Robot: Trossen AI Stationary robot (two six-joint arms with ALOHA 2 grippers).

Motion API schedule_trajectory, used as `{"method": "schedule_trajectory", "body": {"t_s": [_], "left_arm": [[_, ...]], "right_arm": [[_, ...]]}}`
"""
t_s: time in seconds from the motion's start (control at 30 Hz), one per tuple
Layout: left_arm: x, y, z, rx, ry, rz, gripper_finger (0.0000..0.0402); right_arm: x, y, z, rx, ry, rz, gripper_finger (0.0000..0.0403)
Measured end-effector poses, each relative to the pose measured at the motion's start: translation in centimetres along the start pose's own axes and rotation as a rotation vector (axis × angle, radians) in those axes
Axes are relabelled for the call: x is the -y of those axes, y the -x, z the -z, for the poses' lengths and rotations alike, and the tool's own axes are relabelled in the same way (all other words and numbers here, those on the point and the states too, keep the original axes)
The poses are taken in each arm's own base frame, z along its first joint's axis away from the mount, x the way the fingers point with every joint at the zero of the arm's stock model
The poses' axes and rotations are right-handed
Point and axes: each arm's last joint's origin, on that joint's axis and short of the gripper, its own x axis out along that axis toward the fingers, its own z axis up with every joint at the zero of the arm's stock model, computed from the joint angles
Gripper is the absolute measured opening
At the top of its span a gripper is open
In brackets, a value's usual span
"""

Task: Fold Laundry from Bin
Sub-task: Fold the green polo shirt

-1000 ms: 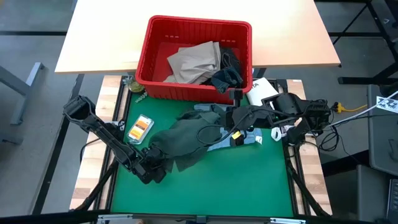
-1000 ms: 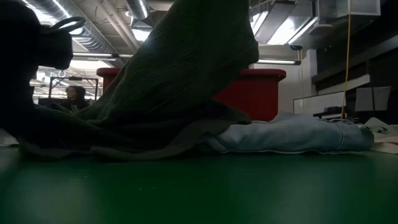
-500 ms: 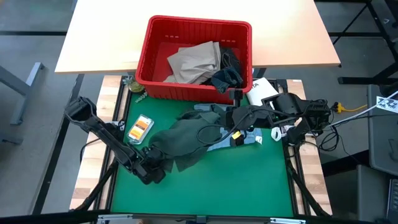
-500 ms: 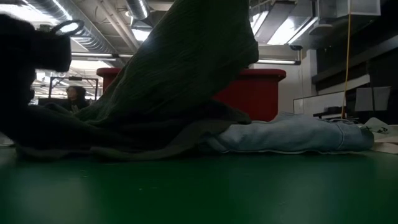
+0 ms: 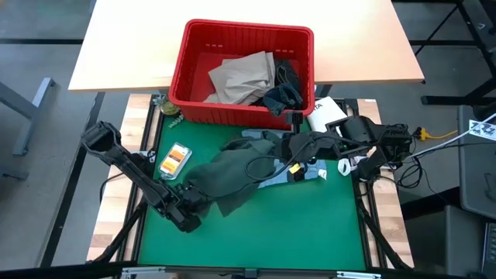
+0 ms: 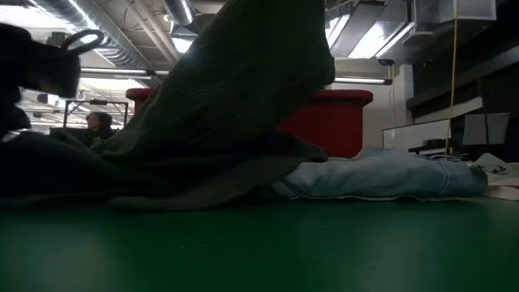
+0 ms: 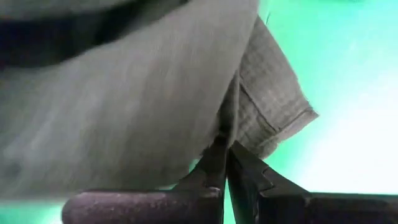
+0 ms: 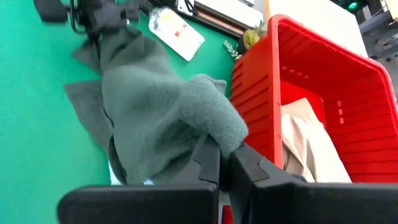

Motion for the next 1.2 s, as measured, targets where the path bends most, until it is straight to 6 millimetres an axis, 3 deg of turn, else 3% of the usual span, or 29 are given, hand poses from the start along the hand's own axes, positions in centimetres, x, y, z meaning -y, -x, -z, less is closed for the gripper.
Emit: {"method": "schedule_trajectory", "body": {"t_s": [0.33, 0.5, 0.7, 1.2], "left_arm": [[-0.6, 9.6, -1.1, -0.107, -0.092, -0.186, 0.0001], [-0.8, 12.7, -1.2, -0.119, -0.126, -0.241, 0.0001], [-0.8, 13.7, -0.2, -0.132, -0.164, -0.258, 0.0], [-0.2, 14.3, 2.4, -0.106, -0.137, -0.214, 0.0]], "right_arm": [[0.2, 0.1, 1.8, -0.176, -0.021, 0.128, 0.0009], [0.0, -0.5, 2.0, -0.202, -0.019, 0.174, 0.0009], [0.2, -3.3, 3.1, -0.317, -0.012, 0.215, 0.0009], [1.2, -11.1, 8.9, -0.684, -0.016, 0.054, 0.0009]]}}
